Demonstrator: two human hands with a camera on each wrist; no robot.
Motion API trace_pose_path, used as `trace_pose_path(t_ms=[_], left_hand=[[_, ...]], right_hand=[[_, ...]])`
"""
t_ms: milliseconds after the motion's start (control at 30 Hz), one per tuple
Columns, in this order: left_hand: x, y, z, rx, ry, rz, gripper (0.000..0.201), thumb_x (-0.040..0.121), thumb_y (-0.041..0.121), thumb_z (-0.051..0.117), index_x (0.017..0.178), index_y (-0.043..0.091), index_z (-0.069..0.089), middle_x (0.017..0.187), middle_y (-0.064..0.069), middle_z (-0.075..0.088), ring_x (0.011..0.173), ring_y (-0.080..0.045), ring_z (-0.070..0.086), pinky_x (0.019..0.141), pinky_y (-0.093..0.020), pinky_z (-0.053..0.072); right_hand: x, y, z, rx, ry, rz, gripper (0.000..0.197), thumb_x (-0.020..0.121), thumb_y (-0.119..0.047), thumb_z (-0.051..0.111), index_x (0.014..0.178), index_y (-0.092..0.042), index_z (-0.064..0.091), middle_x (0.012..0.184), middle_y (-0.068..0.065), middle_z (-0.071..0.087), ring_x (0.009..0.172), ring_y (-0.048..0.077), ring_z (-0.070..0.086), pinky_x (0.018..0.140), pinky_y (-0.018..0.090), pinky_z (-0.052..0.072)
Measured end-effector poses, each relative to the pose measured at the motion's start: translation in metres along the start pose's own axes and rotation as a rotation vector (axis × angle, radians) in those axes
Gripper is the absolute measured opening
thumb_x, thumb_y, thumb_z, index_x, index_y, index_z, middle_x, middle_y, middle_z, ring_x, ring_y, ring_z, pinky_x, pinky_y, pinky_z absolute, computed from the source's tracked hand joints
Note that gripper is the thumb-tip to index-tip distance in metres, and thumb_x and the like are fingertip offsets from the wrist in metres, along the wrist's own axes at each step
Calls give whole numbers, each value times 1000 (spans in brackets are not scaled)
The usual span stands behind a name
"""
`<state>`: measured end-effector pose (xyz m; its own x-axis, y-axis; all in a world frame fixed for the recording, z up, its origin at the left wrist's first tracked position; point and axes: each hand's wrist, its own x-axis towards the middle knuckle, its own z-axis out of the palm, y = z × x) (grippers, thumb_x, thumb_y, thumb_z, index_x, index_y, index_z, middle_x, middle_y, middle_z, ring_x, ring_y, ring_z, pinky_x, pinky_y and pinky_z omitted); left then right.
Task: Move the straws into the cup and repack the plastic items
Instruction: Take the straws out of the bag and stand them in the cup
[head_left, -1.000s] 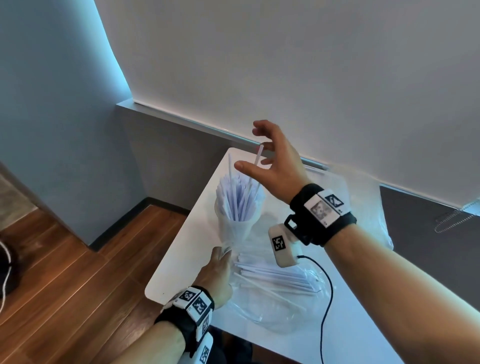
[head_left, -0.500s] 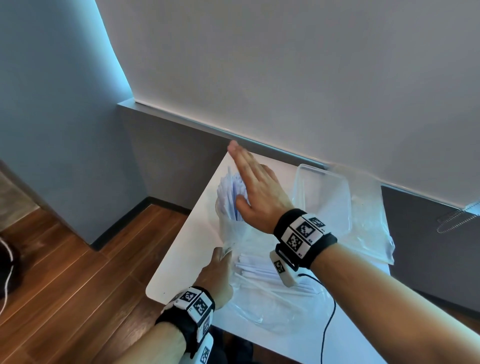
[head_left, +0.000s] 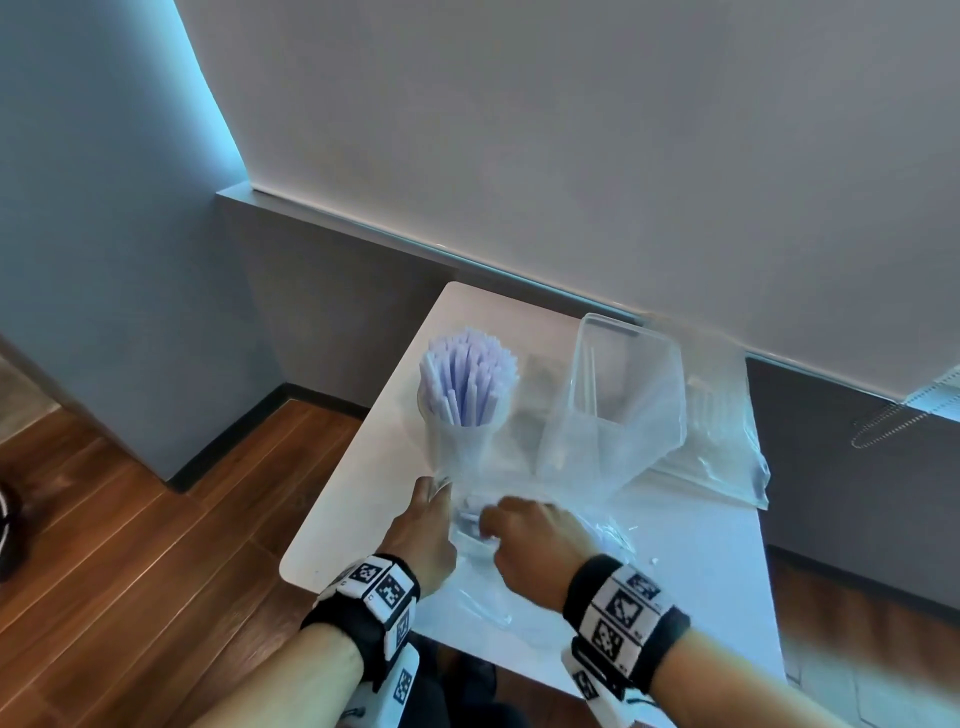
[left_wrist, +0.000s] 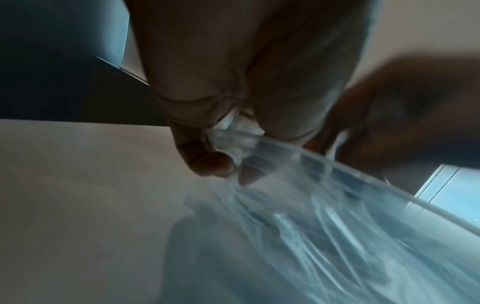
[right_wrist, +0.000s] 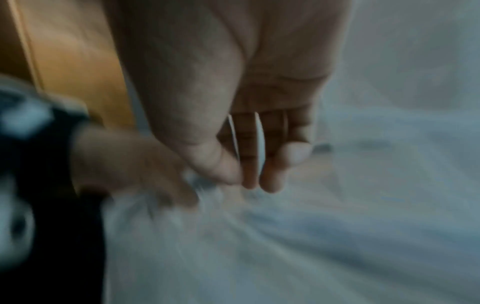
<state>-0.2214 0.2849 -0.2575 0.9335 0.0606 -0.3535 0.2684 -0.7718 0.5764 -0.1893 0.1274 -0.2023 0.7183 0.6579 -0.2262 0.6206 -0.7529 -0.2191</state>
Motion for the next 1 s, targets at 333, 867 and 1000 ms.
trace_pose_path(t_ms=[333, 867, 1000], left_hand=[[1, -1, 2, 18, -14, 17, 78, 85, 2, 57, 151, 21, 21, 149, -1, 19, 116, -29, 58, 103, -36, 44], [1, 0, 2, 28, -13, 23, 79, 85, -1, 57, 151, 24, 20, 151, -1, 18, 115, -30, 59, 102, -37, 47], [0, 1, 1, 15, -26, 17, 81, 84, -2, 57, 151, 25, 20, 151, 0, 16, 117, -31, 58, 102, -37, 46]], right_hand=[[-10, 47, 59, -171, -23, 153, 18, 88, 1, 57, 101, -11, 63, 94, 9, 64, 84, 30, 64, 63, 34, 45], [2, 48, 62, -131, 44, 227, 41, 87, -3, 48, 125, -18, 53, 118, 2, 55, 110, 24, 53, 88, 33, 45], [5, 50, 63, -147, -13, 238, 36, 87, -8, 51, 122, -16, 56, 119, 3, 55, 111, 25, 52, 90, 34, 45]])
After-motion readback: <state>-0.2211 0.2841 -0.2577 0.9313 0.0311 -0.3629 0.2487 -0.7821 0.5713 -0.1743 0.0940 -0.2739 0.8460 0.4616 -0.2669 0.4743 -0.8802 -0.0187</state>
